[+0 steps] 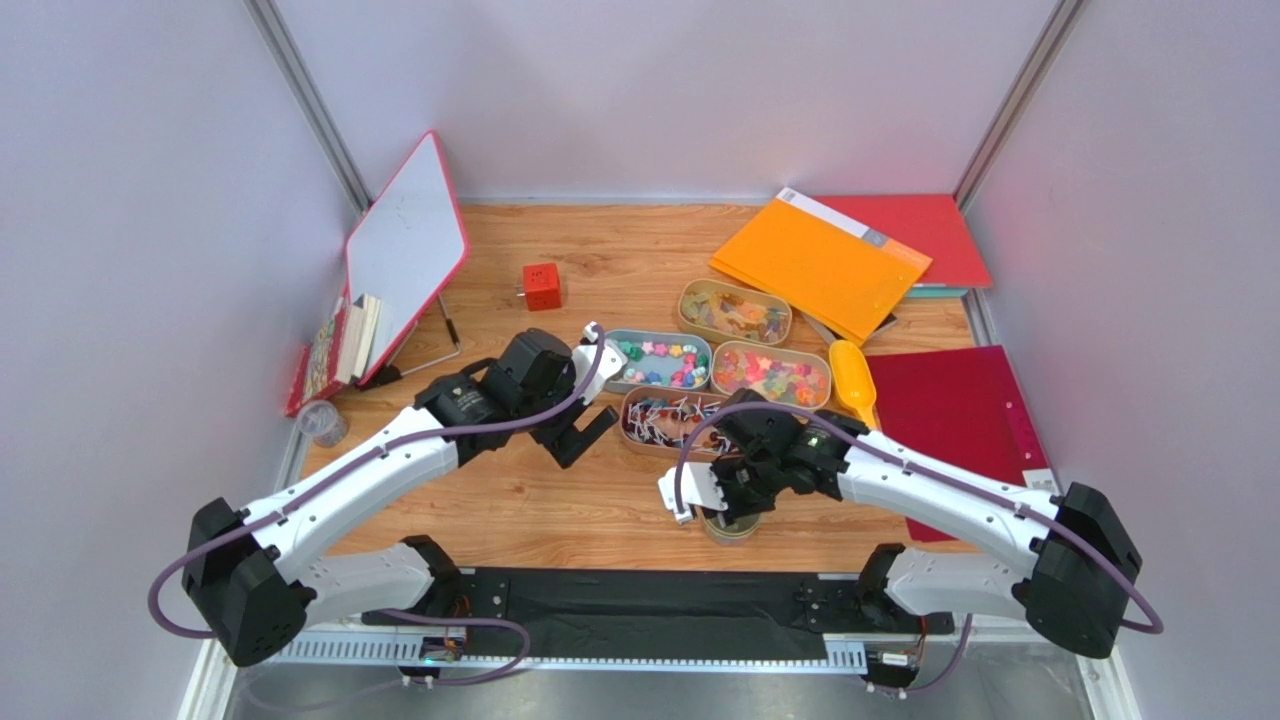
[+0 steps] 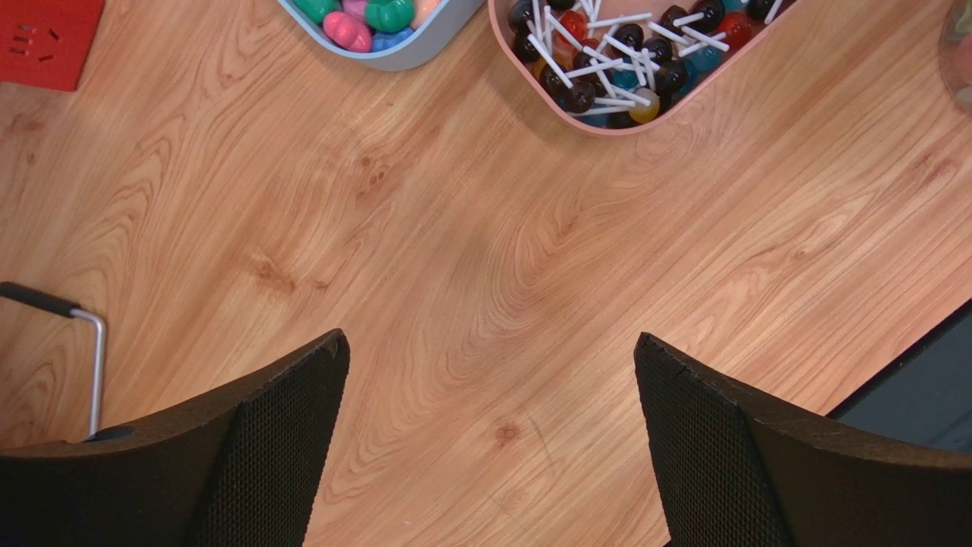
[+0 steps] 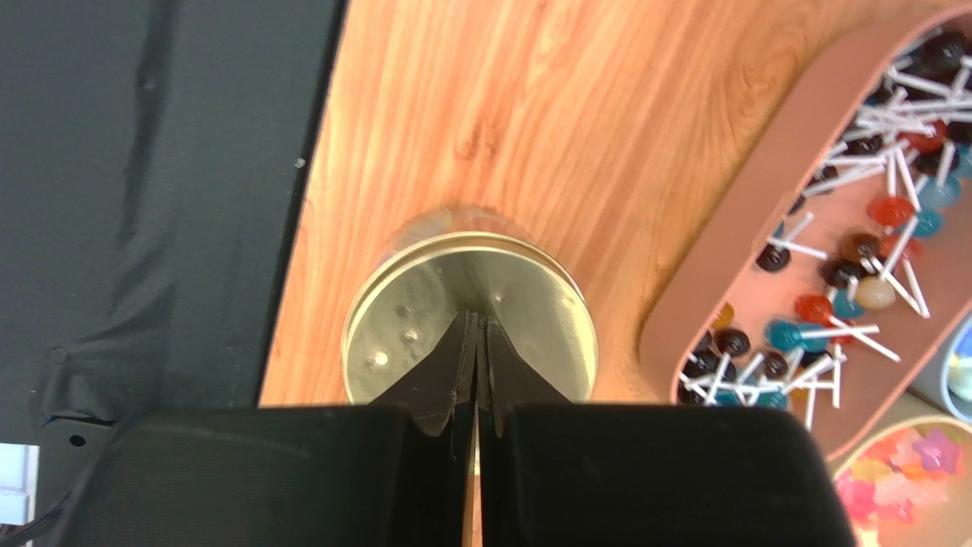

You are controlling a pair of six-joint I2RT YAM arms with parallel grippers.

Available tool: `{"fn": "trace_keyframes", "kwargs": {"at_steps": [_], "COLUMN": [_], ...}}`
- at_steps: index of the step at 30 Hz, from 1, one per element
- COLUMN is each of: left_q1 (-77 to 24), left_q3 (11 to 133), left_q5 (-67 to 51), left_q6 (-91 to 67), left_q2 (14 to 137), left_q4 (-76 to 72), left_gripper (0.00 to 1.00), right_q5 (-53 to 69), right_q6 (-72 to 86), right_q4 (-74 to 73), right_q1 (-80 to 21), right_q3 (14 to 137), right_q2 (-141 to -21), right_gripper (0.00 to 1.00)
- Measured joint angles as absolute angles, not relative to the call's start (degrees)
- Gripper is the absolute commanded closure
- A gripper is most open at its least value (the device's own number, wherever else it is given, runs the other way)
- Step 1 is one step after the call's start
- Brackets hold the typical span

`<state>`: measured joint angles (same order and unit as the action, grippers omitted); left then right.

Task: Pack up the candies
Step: Screw the bottle lid onto the packing bottle.

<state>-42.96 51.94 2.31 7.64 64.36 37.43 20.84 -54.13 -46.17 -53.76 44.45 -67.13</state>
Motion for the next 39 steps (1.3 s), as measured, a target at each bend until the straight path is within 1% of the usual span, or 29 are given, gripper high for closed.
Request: {"fn": "trace_keyframes", "kwargs": {"at_steps": [7, 17, 21, 23, 28, 30, 31, 32, 33, 34, 35, 39], "left_q1": [-42.92, -42.81, -42.74, -42.74, -42.74, -42.74, -42.74, -42.74, -42.74, -42.78, -42.98, -45.52], "left_q3": [52.25, 52.21, 51.09, 49.93, 47.48, 47.42, 47.42, 47.42, 47.42, 47.42, 47.42, 46.37], "left_q5": [2.68, 2.31, 0.30, -0.82, -2.37, -2.52, -2.50, -2.55, -2.57, -2.66, -2.74, -2.44], "left_q6": [8.45, 9.23, 8.80, 8.34, 7.62, 7.64, 7.64, 7.60, 7.57, 7.51, 7.22, 5.91], "left_q2": [64.38, 64.16, 63.83, 63.64, 63.29, 63.09, 62.87, 62.52, 62.17, 61.71, 61.14, 57.87], "left_q4": [37.45, 37.43, 36.58, 36.05, 35.79, 35.70, 35.59, 35.42, 35.35, 35.33, 35.33, 33.32], "left_gripper": [0.00, 0.00, 0.00, 0.00, 0.00, 0.00, 0.00, 0.00, 0.00, 0.00, 0.00, 0.00], "right_q5": [14.79, 14.74, 15.86, 16.62, 17.58, 16.71, 15.79, 14.57, 12.69, 10.83, 8.99, 0.27], "right_q6": [-55.24, -55.33, -54.92, -54.85, -55.33, -55.16, -54.85, -54.13, -53.06, -51.44, -49.69, -42.65], "right_q4": [-53.06, -58.35, -56.64, -54.26, -48.36, -48.75, -49.17, -50.30, -51.92, -53.25, -54.11, -55.02], "right_q1": [-52.18, -52.66, -53.69, -54.92, -56.82, -56.88, -56.88, -56.86, -56.84, -56.77, -56.69, -56.29], "right_q3": [45.74, 46.81, 44.80, 41.50, 38.87, 39.03, 39.22, 39.55, 40.12, 40.86, 41.91, 50.43], "right_q2": [-63.61, -59.37, -59.35, -59.37, -57.56, -56.73, -56.42, -55.72, -54.81, -53.58, -52.21, -47.94], "right_gripper": [1.00, 1.00, 1.00, 1.00, 1.00, 0.98, 0.92, 0.56, 0.32, 0.14, 0.00, 0.00]}}
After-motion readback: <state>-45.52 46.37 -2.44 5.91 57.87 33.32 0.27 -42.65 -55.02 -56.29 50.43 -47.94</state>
